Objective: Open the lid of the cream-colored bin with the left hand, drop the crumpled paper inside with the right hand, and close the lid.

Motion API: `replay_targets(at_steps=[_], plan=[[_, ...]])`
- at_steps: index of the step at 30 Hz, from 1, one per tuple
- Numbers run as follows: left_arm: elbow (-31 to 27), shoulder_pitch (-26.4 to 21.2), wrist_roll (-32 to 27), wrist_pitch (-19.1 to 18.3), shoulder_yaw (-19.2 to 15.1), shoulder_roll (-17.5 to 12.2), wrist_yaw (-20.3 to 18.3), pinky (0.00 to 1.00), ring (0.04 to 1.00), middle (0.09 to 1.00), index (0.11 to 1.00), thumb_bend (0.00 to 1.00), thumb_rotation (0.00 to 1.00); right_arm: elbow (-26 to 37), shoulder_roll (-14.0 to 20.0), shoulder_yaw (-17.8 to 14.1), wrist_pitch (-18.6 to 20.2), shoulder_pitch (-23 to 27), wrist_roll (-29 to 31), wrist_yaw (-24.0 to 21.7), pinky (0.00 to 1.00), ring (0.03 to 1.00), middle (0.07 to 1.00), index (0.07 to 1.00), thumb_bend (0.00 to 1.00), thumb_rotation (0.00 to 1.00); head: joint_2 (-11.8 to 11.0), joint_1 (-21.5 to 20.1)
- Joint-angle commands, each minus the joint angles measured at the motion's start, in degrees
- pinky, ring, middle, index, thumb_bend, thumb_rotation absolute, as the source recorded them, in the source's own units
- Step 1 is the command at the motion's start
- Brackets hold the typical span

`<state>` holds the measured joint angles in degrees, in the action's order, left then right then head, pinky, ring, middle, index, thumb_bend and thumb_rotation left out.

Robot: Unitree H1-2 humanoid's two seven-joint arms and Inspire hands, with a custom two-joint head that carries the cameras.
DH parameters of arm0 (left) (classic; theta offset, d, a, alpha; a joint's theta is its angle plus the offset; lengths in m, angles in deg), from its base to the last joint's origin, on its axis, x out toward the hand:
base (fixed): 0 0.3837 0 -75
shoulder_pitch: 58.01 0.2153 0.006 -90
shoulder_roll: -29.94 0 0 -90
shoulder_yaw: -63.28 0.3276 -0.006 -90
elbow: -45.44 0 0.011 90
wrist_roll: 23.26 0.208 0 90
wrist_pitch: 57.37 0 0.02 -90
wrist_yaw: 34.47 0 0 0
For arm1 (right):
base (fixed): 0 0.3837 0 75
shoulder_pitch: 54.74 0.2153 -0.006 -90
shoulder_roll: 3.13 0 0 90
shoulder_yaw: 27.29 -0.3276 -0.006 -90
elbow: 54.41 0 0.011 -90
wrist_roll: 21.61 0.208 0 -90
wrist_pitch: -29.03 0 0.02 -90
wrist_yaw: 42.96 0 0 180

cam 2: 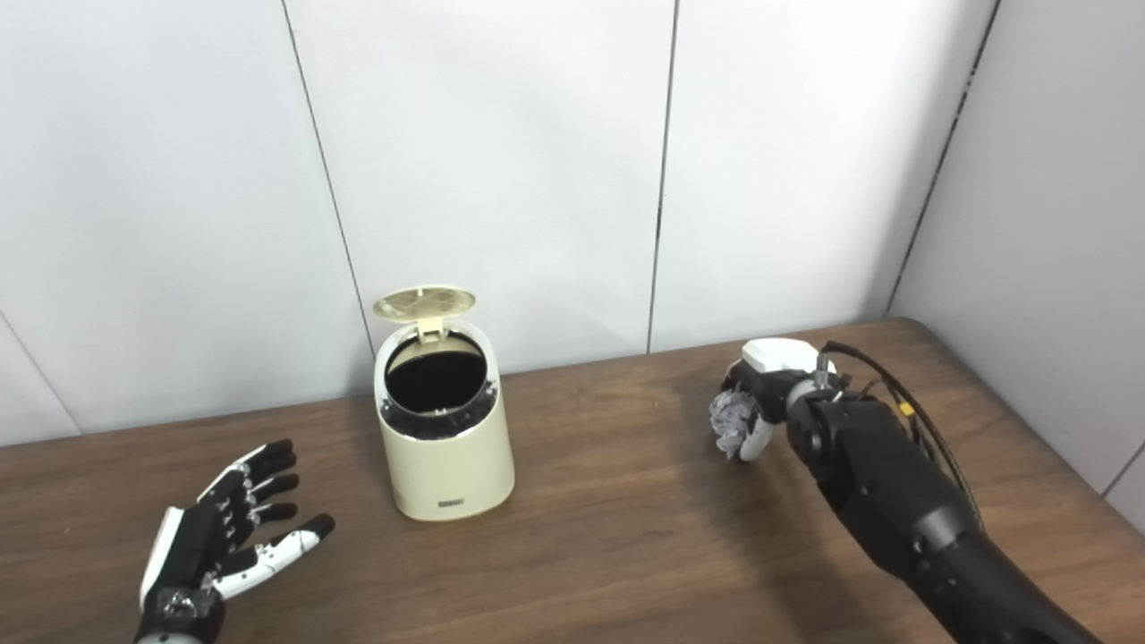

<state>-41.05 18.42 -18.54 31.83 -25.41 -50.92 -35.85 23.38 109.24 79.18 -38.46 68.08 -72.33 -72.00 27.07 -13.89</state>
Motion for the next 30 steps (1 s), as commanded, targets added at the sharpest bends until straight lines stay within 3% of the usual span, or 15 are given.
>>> replay_targets(at_steps=[1,4,7,8,10,11,12,13,15,20,30], plan=[[-2.10,-1.76,0.44,1.26,0.11,-0.41,-0.18,0.70,0.796,0.835,0.856,0.72,0.06,0.78,2.18,-1.16,-2.21,2.01,1.17,2.07,0.49,0.660,0.764,0.735,0.79,0.06,0.05,0.19],[-2.13,-1.77,0.19,1.11,0.19,-0.23,-0.26,0.69,0.797,0.836,0.857,0.71,0.06,0.72,2.10,-1.96,-3.82,1.65,3.11,3.18,0.56,0.695,0.784,0.712,0.79,0.04,0.19,0.54],[-2.12,-1.72,0.29,1.02,0.37,-0.14,-0.22,0.69,0.798,0.836,0.856,0.71,0.05,1.80,1.75,-2.79,-4.06,1.11,4.65,3.61,0.38,0.510,0.657,0.688,0.79,0.00,0.35,0.78],[-2.11,-1.72,0.27,0.99,0.41,-0.12,-0.21,0.70,0.800,0.837,0.857,0.71,0.05,1.72,1.72,-2.86,-4.28,1.03,4.89,3.89,0.37,0.483,0.631,0.682,0.79,0.00,0.48,0.88],[-2.17,-1.73,0.20,0.69,0.44,-0.06,-0.18,0.70,0.801,0.838,0.856,0.71,0.05,1.28,1.70,-2.86,-5.16,0.92,5.39,4.81,0.41,0.525,0.655,0.675,0.78,0.00,0.55,0.95],[-2.22,-1.73,0.16,0.61,0.45,-0.02,-0.17,0.69,0.802,0.838,0.855,0.71,0.05,1.27,1.69,-3.00,-5.84,0.78,5.83,5.36,0.48,0.562,0.658,0.659,0.77,0.00,0.64,1.05],[-2.22,-1.72,0.03,0.62,0.44,0.03,-0.20,0.69,0.801,0.838,0.854,0.71,0.06,1.35,1.64,-3.18,-6.53,0.61,6.33,5.94,0.52,0.575,0.650,0.579,0.65,0.06,0.64,1.05],[-2.22,-1.71,0.01,0.70,0.46,0.03,-0.22,0.69,0.801,0.838,0.854,0.71,0.05,1.37,1.45,-3.51,-7.08,0.40,6.84,6.74,0.54,0.569,0.575,0.536,0.59,0.03,0.72,1.17],[-2.30,-1.68,0.09,0.69,0.52,-0.01,-0.24,0.70,0.805,0.840,0.854,0.71,0.05,1.10,0.99,-4.21,-8.37,-0.03,7.79,9.01,0.53,0.552,0.526,0.483,0.54,0.01,0.90,1.33],[-2.30,-1.69,0.19,0.67,0.56,-0.13,-0.23,0.68,0.797,0.836,0.849,0.71,0.06,0.37,0.37,-5.00,-10.97,-0.64,8.74,13.04,0.47,0.443,0.513,0.475,0.52,0.00,1.10,1.22],[-2.30,-1.68,0.01,0.58,0.63,-0.21,-0.49,0.70,0.792,0.834,0.846,0.71,0.04,-0.18,0.37,-4.95,-10.91,-0.98,8.74,15.27,0.47,0.444,0.508,0.476,0.52,0.00,1.35,1.32]])
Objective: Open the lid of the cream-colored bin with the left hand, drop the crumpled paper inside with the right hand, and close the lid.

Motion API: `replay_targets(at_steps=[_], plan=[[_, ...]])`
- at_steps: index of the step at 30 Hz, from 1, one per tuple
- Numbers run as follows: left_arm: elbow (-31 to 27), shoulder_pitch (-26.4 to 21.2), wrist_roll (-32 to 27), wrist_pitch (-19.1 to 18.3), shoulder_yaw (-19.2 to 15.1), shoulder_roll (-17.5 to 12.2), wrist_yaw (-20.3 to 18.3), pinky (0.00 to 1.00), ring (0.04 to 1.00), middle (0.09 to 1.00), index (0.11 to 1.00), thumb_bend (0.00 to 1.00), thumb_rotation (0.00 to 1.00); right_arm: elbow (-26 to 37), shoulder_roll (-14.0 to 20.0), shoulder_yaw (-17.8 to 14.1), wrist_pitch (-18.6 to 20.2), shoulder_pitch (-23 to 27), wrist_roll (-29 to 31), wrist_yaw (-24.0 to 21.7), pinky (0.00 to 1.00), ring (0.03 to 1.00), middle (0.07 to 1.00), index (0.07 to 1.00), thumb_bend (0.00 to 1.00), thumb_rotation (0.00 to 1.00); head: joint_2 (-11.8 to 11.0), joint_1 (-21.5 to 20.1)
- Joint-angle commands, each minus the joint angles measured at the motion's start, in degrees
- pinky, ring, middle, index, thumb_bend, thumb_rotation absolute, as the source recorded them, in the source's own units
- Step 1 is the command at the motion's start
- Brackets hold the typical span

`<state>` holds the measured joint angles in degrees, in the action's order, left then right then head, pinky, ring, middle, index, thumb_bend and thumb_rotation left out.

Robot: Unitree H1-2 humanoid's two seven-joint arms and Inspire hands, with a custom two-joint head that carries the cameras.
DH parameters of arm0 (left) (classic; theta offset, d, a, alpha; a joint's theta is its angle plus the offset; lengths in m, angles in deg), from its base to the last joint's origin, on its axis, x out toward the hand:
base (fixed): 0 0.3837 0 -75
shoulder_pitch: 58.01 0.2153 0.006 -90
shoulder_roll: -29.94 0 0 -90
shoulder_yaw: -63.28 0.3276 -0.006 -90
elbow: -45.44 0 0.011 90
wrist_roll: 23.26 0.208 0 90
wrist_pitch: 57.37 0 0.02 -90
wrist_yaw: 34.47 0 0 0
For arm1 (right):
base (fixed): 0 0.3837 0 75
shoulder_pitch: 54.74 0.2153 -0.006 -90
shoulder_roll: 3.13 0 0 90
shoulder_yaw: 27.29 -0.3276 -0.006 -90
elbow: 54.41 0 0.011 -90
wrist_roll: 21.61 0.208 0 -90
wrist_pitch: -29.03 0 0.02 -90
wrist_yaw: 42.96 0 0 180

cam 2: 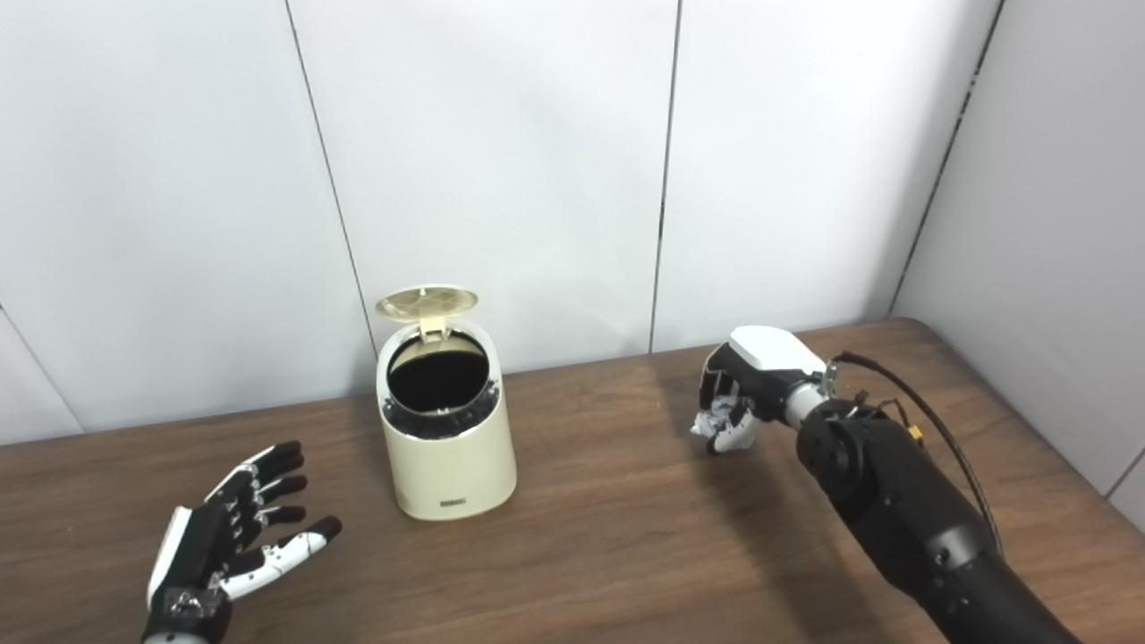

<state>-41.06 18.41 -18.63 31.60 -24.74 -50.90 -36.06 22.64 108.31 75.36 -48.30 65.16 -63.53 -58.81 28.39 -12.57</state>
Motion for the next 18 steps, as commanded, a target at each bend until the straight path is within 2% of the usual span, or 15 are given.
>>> replay_targets(at_steps=[1,4,8,11,15,18], plan=[[-2.21,-1.69,0.14,0.91,-0.01,-0.26,-0.29,0.69,0.791,0.834,0.846,0.71,0.05,0.76,1.29,-1.28,-1.11,1.88,0.21,2.12,0.48,0.449,0.507,0.474,0.52,0.00,0.03,0.01],[-2.13,-1.65,0.31,1.00,0.10,-0.29,-0.29,0.70,0.793,0.834,0.845,0.71,0.05,1.77,1.48,-1.82,-1.04,2.00,1.27,1.45,0.48,0.452,0.502,0.476,0.52,0.00,-0.07,0.27],[-2.16,-1.65,-0.06,1.14,0.10,-0.19,-0.54,0.69,0.797,0.838,0.848,0.71,0.04,4.38,2.33,-2.50,-3.52,2.64,3.27,0.87,0.49,0.453,0.505,0.469,0.52,0.00,-0.09,0.68],[-2.02,-1.73,0.24,1.27,0.13,-0.14,-0.61,0.69,0.797,0.836,0.848,0.71,0.04,8.05,2.13,-2.76,-2.44,3.37,3.52,-0.69,0.47,0.439,0.500,0.482,0.52,0.00,-0.10,0.63],[-1.79,-1.83,0.95,1.27,0.41,-0.03,-0.44,0.69,0.793,0.833,0.848,0.70,0.04,11.83,1.95,-2.65,-2.25,4.65,3.71,-2.84,0.50,0.447,0.497,0.480,0.52,0.00,-0.17,1.11],[-1.95,-1.82,1.11,0.65,0.51,0.28,-0.43,0.71,0.799,0.837,0.850,0.71,0.06,15.09,1.64,-2.23,-1.68,5.70,3.33,-4.74,0.44,0.433,0.503,0.485,0.52,0.00,-0.26,1.51]])
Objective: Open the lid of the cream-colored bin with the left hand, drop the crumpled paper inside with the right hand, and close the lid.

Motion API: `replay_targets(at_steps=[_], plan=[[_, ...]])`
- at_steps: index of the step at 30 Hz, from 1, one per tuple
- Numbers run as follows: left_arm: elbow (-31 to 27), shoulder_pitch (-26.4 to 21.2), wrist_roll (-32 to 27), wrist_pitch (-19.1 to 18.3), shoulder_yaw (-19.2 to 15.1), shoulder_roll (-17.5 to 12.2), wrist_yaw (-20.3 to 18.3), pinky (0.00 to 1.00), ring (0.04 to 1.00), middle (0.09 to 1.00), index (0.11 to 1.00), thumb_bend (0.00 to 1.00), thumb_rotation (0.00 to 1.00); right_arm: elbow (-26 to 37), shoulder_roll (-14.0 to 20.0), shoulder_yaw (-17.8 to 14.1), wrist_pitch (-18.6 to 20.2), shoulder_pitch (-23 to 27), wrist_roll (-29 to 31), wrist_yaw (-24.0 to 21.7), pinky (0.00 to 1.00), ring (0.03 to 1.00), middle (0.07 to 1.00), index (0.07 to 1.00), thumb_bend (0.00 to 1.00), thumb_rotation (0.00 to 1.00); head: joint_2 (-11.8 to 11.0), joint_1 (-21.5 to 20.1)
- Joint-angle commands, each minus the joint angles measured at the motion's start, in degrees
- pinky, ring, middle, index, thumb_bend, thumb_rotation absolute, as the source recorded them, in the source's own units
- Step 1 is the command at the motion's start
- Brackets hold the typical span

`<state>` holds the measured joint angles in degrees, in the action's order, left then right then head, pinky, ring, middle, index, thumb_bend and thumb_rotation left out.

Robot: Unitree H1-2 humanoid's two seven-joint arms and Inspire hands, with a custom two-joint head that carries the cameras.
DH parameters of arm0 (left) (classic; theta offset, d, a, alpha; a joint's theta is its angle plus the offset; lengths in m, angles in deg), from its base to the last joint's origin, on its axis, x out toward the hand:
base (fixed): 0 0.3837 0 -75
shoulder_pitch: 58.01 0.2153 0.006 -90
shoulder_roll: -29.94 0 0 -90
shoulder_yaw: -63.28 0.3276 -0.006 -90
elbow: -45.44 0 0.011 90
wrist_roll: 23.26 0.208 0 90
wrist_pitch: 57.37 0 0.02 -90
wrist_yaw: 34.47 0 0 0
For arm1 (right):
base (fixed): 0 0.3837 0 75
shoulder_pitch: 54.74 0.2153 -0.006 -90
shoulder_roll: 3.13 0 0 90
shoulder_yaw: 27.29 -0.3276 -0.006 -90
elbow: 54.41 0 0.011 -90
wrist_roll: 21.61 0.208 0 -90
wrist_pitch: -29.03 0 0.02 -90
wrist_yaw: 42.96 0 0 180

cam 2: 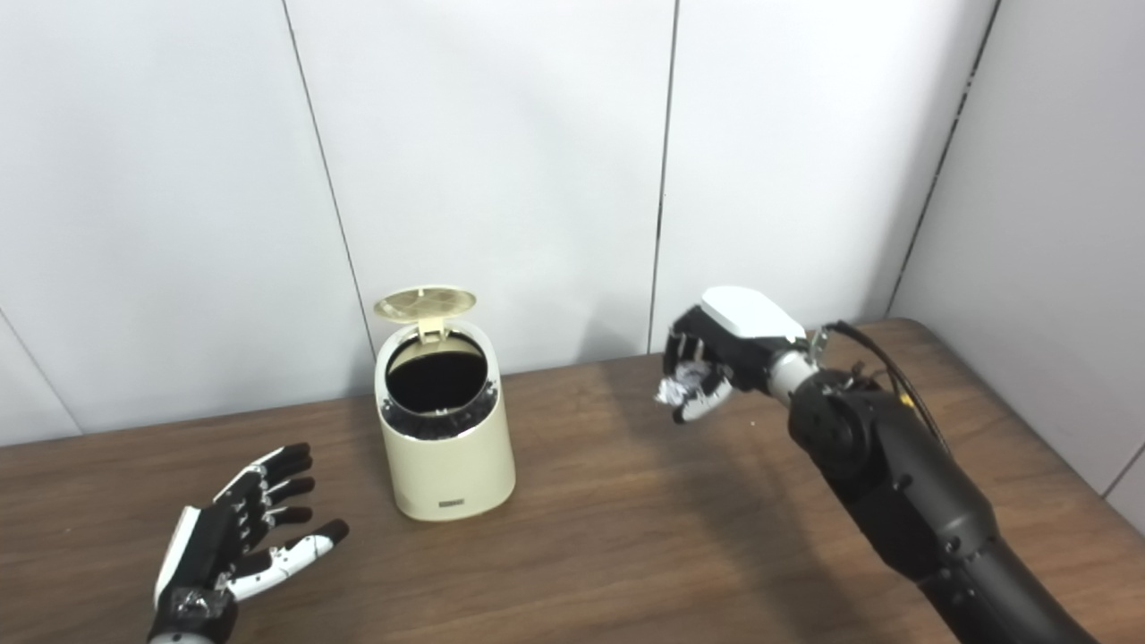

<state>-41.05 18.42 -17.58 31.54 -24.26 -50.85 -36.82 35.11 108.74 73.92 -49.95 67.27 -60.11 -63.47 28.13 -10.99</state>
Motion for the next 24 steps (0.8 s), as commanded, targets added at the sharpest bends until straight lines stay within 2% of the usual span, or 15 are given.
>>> replay_targets(at_steps=[1,5,8,11,15,20,21,24], plan=[[-1.84,-1.84,-0.05,0.82,0.00,0.35,0.25,0.72,0.802,0.839,0.852,0.71,0.05,3.57,1.14,-0.56,0.12,3.99,-0.53,-0.72,0.43,0.430,0.504,0.486,0.52,0.00,-0.03,0.01],[-1.14,-1.99,-0.14,1.84,0.12,0.59,0.01,0.68,0.790,0.837,0.852,0.70,0.03,7.88,0.73,0.59,-0.14,6.33,-1.42,-4.08,0.40,0.407,0.493,0.507,0.52,0.00,-0.30,0.67],[-0.86,-2.16,0.37,1.86,0.20,0.91,0.31,0.68,0.790,0.835,0.848,0.71,0.03,10.83,-0.57,1.50,2.08,8.14,-3.05,-6.91,0.41,0.399,0.479,0.512,0.52,0.00,-0.46,1.27],[-0.69,-2.32,0.90,1.66,0.26,1.28,0.54,0.70,0.789,0.832,0.848,0.71,0.04,12.83,-1.97,2.33,3.09,9.61,-4.07,-8.99,0.38,0.396,0.486,0.514,0.52,0.00,-0.58,1.76],[-0.42,-2.57,1.83,1.20,0.41,1.71,0.95,0.74,0.795,0.828,0.845,0.72,0.07,13.90,-4.42,2.26,3.87,10.99,-3.40,-10.25,0.37,0.404,0.497,0.503,0.52,0.00,-0.77,2.16],[-0.38,-2.60,1.97,1.18,0.39,1.81,0.99,0.75,0.796,0.827,0.845,0.72,0.08,14.12,-5.05,1.84,4.07,11.08,-3.60,-10.94,0.37,0.404,0.497,0.502,0.52,0.00,-0.77,2.16],[-0.12,-2.72,2.18,1.55,0.57,2.10,1.20,0.75,0.796,0.827,0.845,0.72,0.08,14.15,-6.59,2.48,3.72,11.84,-3.43,-10.66,0.37,0.404,0.497,0.502,0.52,0.00,-1.06,3.80],[0.08,-2.91,2.70,1.84,1.01,2.65,1.69,0.73,0.787,0.824,0.845,0.73,0.09,13.71,-9.67,4.08,2.88,13.38,-3.87,-9.88,0.35,0.396,0.487,0.498,0.52,0.00,-1.13,4.21]])
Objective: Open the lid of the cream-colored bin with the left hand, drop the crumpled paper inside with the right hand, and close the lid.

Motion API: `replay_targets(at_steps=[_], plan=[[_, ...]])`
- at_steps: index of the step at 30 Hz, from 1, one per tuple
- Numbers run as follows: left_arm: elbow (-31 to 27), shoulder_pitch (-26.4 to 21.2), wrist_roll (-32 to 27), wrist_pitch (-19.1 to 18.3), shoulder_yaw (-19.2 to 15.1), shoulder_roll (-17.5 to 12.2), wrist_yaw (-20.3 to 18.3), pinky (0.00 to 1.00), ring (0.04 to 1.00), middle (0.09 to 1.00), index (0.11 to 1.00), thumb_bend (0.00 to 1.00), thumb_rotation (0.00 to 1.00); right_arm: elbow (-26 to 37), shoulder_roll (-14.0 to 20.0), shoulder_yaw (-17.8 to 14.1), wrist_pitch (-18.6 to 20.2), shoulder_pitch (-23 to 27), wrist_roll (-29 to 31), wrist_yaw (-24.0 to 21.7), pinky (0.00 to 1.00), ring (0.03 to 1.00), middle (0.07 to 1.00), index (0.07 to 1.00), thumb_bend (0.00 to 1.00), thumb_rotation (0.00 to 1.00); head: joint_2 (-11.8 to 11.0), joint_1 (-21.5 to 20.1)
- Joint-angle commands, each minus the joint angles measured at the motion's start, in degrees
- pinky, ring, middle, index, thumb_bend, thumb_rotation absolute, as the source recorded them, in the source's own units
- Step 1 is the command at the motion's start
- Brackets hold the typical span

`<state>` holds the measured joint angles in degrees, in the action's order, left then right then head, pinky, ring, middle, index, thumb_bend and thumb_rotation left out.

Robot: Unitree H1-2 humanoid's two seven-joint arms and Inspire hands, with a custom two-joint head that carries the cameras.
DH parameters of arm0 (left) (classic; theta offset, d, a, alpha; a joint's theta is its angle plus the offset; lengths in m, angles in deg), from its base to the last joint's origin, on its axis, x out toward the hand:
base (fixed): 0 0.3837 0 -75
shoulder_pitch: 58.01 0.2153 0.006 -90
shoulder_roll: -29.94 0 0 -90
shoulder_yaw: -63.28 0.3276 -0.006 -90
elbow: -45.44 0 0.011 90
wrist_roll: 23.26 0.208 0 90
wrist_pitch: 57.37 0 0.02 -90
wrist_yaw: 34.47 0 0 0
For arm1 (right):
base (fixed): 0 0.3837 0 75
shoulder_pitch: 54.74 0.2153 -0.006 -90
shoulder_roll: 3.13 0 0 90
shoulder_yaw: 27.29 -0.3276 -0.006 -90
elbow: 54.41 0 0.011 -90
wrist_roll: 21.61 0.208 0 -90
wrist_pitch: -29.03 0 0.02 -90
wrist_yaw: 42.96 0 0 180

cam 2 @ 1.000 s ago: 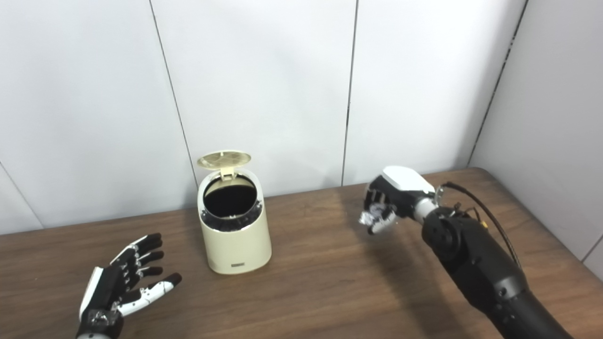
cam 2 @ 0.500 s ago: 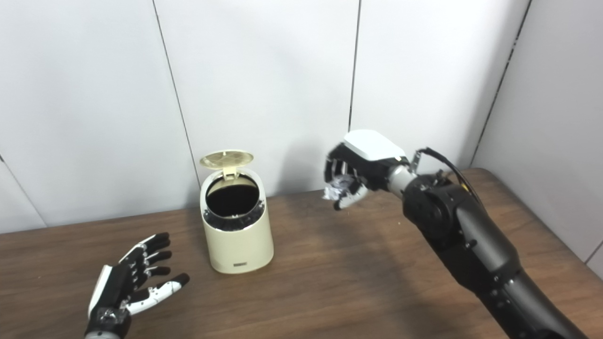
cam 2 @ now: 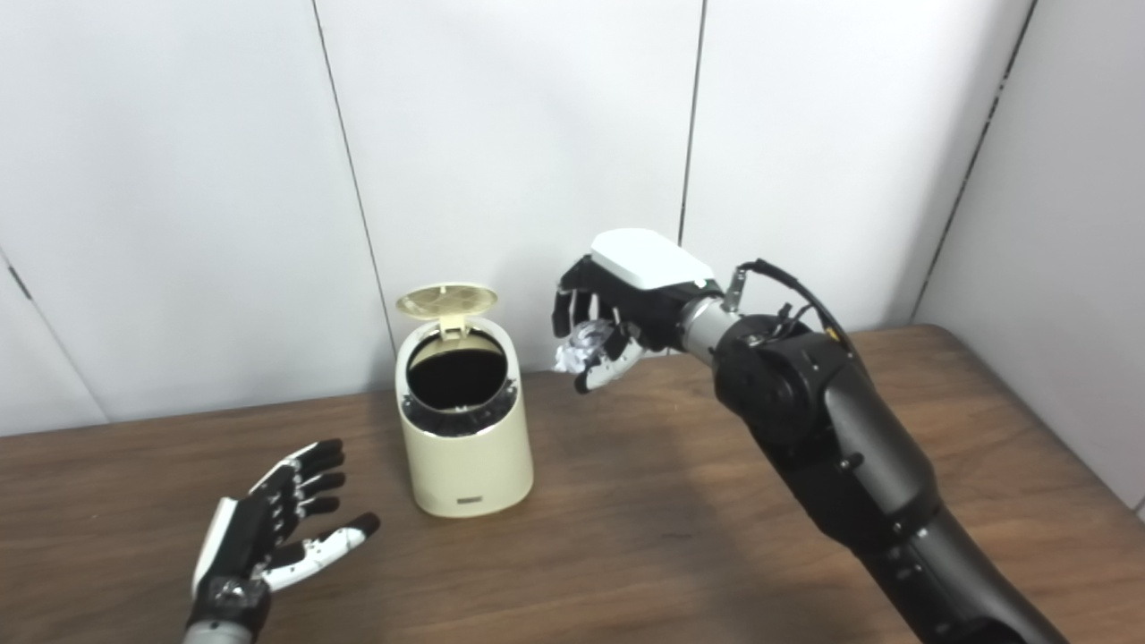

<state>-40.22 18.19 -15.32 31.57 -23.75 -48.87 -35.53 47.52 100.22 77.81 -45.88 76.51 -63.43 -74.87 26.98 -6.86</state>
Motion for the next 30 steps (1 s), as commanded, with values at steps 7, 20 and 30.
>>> replay_targets(at_steps=[7,20,30], plan=[[0.31,-3.11,-0.21,2.73,0.63,1.18,0.32,0.73,0.802,0.834,0.849,0.73,0.09,-1.06,-6.35,0.68,0.40,5.07,-0.73,2.78,0.43,0.430,0.489,0.483,0.52,0.00,-0.10,1.22],[-0.19,-3.20,0.34,2.21,1.00,2.18,0.79,0.72,0.809,0.839,0.845,0.74,0.10,-5.32,-9.95,1.52,1.71,6.72,-3.28,3.93,0.39,0.419,0.510,0.477,0.52,0.00,0.03,2.56],[0.23,-3.36,0.34,2.47,1.07,2.31,0.87,0.72,0.808,0.840,0.849,0.73,0.08,-7.65,-10.94,1.61,0.96,6.94,-1.95,5.78,0.37,0.408,0.507,0.489,0.52,0.00,-0.03,2.87]])
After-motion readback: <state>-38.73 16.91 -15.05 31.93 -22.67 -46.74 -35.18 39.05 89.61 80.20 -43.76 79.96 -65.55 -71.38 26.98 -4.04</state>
